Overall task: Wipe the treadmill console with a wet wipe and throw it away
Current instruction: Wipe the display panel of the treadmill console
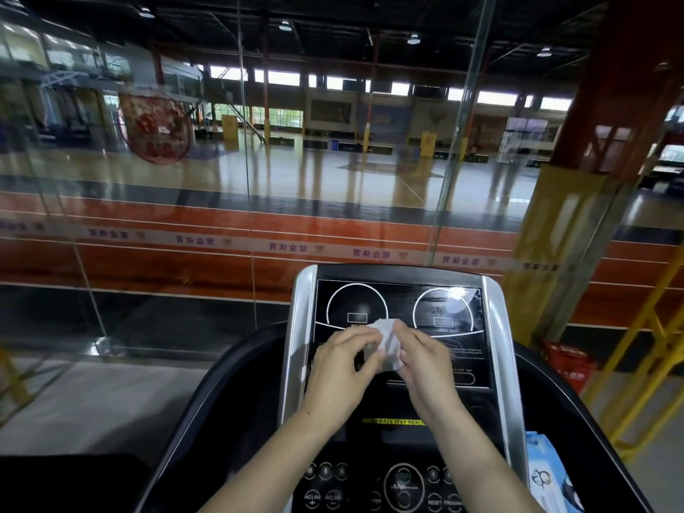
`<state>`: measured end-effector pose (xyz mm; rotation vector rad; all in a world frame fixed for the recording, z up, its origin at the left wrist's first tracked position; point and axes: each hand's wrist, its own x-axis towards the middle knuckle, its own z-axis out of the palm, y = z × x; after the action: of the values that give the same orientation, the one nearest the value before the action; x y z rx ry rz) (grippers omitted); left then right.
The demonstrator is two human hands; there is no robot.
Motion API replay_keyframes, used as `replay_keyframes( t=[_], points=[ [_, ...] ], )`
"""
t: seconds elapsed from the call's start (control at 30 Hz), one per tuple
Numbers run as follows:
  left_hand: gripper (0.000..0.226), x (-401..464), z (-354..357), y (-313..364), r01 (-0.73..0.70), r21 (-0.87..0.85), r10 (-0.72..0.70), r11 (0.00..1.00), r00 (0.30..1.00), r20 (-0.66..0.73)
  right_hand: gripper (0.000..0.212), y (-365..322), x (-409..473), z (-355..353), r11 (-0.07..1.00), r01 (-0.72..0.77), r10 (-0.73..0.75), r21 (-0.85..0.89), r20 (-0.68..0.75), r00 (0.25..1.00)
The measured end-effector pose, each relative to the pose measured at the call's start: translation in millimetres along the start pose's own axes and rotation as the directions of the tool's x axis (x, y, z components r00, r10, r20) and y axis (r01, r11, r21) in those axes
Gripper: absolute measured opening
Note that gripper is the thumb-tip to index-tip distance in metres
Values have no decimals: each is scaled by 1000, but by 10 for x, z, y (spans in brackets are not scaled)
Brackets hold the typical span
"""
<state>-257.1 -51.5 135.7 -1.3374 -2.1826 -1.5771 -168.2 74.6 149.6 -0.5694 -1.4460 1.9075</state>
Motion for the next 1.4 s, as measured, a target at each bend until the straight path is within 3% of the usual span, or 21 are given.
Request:
replay_keyframes(
  t=[0.07, 0.17, 0.33, 0.43, 0.53, 0.63, 0.77, 0.87, 0.97, 1.1, 1.4],
  points=[
    [40, -10, 41, 0, -83, 104, 79, 991, 996, 43, 16, -15, 12, -6, 1000, 15, -15, -1, 55, 998],
    [39, -7, 62, -62, -116, 170, 105, 979, 992, 72, 13, 27, 153, -25, 996, 80, -81, -42, -22, 996],
    [38, 35, -81, -356, -52, 284, 55, 957, 999, -2, 17, -90, 430, 128, 907, 289, -331, -308, -96, 939],
    [37, 114, -193, -511, -46, 416, 70, 908, 997, -43, 11, -135, 621, 273, 726, 478, -552, -494, -5, 834],
    [40, 207, -281, -667, -58, 540, 86, 839, 996, -28, 15, 41, 908, 381, 356, 643, -733, -678, 225, 642],
    [48, 291, -342, -823, -68, 620, 79, 782, 997, 9, 22, 341, 1087, 470, 135, 735, -663, -664, 491, 565],
    [57, 334, -378, -1075, -7, 661, 1, 750, 1000, 10, 22, 571, 1102, 400, -36, 759, -540, -651, 651, 533],
    [64, 366, -394, -1195, -9, 697, -43, 717, 997, 57, 48, 584, 1037, 308, -172, 729, -372, -662, 729, 575],
    [66, 422, -390, -1243, -38, 732, -27, 680, 997, 77, 63, 568, 966, 289, -309, 648, -282, -697, 717, 637],
    [66, 411, -326, -1296, -31, 746, -27, 665, 997, 66, 70, 566, 912, 290, -305, 633, -153, -711, 693, 705],
    [63, 344, -336, -1325, -12, 729, -15, 685, 999, 31, 61, 443, 936, 441, -315, 710, -42, -630, 757, 652]
  ],
)
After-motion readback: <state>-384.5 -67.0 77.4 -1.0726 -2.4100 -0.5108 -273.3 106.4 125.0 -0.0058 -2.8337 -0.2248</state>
